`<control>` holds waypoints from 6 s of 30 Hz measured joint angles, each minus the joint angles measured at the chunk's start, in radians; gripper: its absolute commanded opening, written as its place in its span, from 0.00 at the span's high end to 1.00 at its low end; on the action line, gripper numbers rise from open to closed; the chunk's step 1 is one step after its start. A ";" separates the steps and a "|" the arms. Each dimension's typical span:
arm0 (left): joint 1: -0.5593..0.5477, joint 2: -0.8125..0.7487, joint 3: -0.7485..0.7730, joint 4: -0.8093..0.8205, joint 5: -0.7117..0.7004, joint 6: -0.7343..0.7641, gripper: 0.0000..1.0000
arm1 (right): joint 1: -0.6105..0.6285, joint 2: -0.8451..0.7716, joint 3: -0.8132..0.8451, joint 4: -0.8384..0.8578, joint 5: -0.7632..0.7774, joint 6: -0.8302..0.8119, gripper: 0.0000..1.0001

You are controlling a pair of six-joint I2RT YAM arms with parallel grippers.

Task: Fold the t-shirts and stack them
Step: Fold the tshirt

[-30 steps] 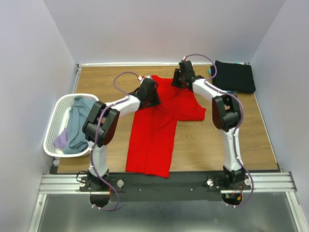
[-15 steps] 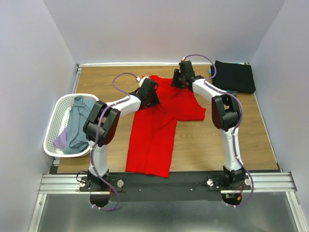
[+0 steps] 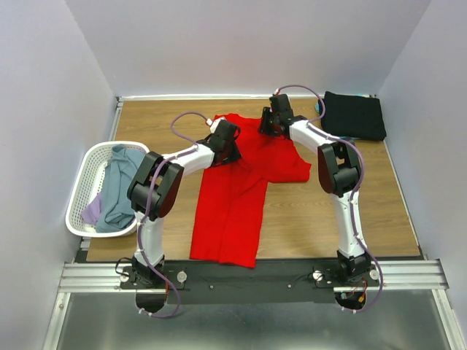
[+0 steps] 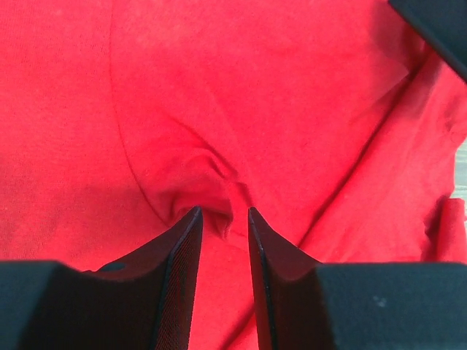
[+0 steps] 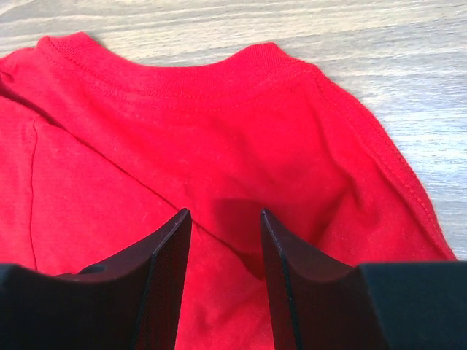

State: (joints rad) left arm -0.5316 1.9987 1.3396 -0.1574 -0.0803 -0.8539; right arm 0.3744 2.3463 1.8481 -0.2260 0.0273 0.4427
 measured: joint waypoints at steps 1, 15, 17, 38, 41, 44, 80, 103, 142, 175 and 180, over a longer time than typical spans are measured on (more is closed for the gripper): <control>0.000 0.000 0.000 -0.002 -0.001 -0.002 0.62 | -0.001 0.000 0.000 0.000 0.000 0.000 0.51; -0.001 0.008 0.009 -0.002 -0.003 -0.008 0.74 | -0.003 0.001 0.000 0.000 -0.037 0.000 0.53; -0.001 0.012 0.011 -0.002 -0.003 -0.007 0.78 | -0.003 0.001 0.000 0.000 -0.037 0.000 0.53; -0.001 0.016 0.010 0.021 0.007 -0.003 1.00 | -0.003 -0.021 -0.064 0.016 0.014 -0.017 0.53; -0.001 0.016 0.010 0.022 0.008 -0.003 1.00 | -0.003 -0.028 -0.074 0.016 0.018 -0.017 0.54; -0.001 0.016 0.010 0.022 0.009 -0.002 1.00 | -0.003 -0.034 -0.083 0.017 0.020 -0.017 0.56; -0.001 0.011 -0.011 0.058 0.019 -0.002 1.00 | -0.003 -0.099 -0.122 0.016 -0.007 0.002 0.93; -0.019 -0.046 -0.058 0.073 0.029 0.002 1.00 | -0.003 -0.209 -0.152 0.016 0.004 0.002 0.94; -0.047 -0.102 -0.097 0.089 0.039 0.004 1.00 | -0.004 -0.278 -0.239 0.016 0.064 0.006 0.95; -0.060 -0.116 -0.113 0.112 0.076 0.027 0.94 | -0.029 -0.285 -0.274 0.021 0.066 0.027 0.68; -0.065 -0.116 -0.113 0.117 0.101 0.059 0.74 | -0.030 -0.244 -0.247 0.023 0.062 0.018 0.45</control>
State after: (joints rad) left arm -0.5964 1.8824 1.2263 -0.0406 0.0208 -0.7948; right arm 0.3447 2.1021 1.6009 -0.2031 0.0891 0.4606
